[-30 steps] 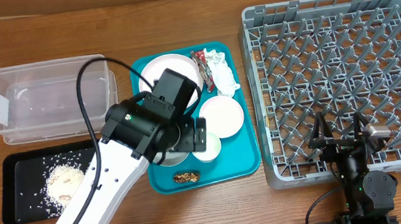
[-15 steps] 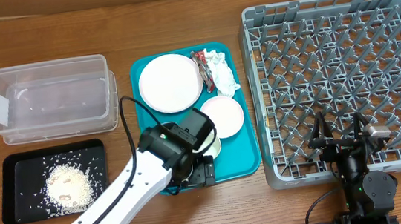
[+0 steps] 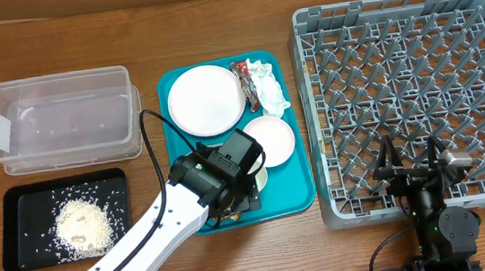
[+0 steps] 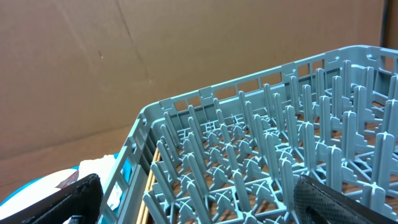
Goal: Sort waste into correct bins and load items into the dishwasher
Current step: 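Release the plate and lower the left gripper to the brown scrap, then close the left gripper on the brown food scrap beside the bowl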
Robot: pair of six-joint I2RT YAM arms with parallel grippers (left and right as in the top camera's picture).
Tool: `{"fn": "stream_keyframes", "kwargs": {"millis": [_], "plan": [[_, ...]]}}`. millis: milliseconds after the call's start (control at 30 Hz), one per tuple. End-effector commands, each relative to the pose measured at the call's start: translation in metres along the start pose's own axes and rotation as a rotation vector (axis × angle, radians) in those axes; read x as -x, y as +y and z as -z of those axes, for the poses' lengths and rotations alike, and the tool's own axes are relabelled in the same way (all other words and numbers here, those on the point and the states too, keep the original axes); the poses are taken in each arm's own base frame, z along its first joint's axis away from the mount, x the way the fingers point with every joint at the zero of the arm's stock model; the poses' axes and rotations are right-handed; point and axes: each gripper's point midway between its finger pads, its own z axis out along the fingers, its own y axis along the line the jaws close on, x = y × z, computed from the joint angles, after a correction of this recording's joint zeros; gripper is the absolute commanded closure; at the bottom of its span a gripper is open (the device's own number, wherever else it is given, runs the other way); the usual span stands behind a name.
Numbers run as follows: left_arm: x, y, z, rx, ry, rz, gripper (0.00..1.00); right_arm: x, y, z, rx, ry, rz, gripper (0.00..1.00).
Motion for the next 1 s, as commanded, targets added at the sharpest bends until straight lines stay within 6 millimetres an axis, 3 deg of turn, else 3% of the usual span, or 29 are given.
{"fn": "stream_keyframes", "kwargs": {"millis": [0, 167, 200, 267, 367, 533, 767, 867, 967], "plan": [[0.007, -0.008, 0.005, -0.048, -0.044, 0.02, 0.0, -0.002, 0.0, 0.0, 0.003, -0.003, 0.004, 0.0], [-0.001, -0.001, 0.005, -0.018, -0.011, 0.016, 0.16, -0.002, 0.0, 0.0, 0.003, -0.003, 0.004, 0.0], [-0.006, 0.004, 0.004, 0.0, 0.011, 0.013, 0.27, -0.002, 0.0, 0.0, 0.003, -0.003, 0.004, 0.0], [-0.01, 0.007, 0.005, 0.015, 0.023, -0.009, 0.34, -0.002, 0.0, 0.0, 0.003, -0.003, 0.004, 0.0], [-0.013, 0.009, 0.004, 0.025, 0.034, -0.048, 0.32, -0.002, 0.0, 0.0, 0.003, -0.003, 0.004, 0.0], [-0.017, 0.014, -0.003, 0.041, 0.046, -0.023, 0.13, -0.002, 0.0, 0.0, 0.003, -0.003, 0.004, 0.0], [-0.021, 0.019, -0.007, 0.055, 0.049, 0.132, 0.12, -0.002, 0.0, 0.0, 0.003, -0.003, 0.004, 0.0], [-0.016, 0.021, 0.007, 0.021, -0.012, 0.179, 0.12, -0.002, 0.0, 0.0, 0.003, -0.003, 0.004, 0.0], [-0.008, 0.038, 0.024, 0.028, -0.102, 0.259, 0.11, -0.002, 0.0, 0.0, 0.003, -0.003, 0.004, 0.0]]}}
